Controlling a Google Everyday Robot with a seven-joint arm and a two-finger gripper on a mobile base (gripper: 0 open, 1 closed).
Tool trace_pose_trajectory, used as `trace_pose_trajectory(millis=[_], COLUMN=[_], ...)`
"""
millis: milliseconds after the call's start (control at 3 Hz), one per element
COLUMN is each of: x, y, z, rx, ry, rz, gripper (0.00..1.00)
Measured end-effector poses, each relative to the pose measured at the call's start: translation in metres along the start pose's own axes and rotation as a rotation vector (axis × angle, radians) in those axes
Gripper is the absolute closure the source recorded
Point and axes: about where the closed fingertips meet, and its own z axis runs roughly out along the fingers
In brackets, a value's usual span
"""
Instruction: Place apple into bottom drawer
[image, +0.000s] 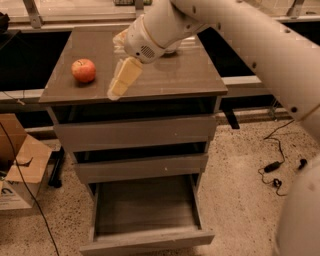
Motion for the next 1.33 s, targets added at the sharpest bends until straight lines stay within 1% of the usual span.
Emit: trace_pose_trajectory(millis=[333,667,1000,1333], x=[0.001,0.007,0.012,0.010], y=[-0.038,-0.073,-0.099,-0.114], z=[0.034,0.063,0.088,0.111], rx=[0.025,0.035,0.033,0.012], ry=[-0.047,-0.137,-0.217,-0.266], rz=[-0.004,0.006,0.019,0.016], gripper=[0.00,0.00,0.00,0.00])
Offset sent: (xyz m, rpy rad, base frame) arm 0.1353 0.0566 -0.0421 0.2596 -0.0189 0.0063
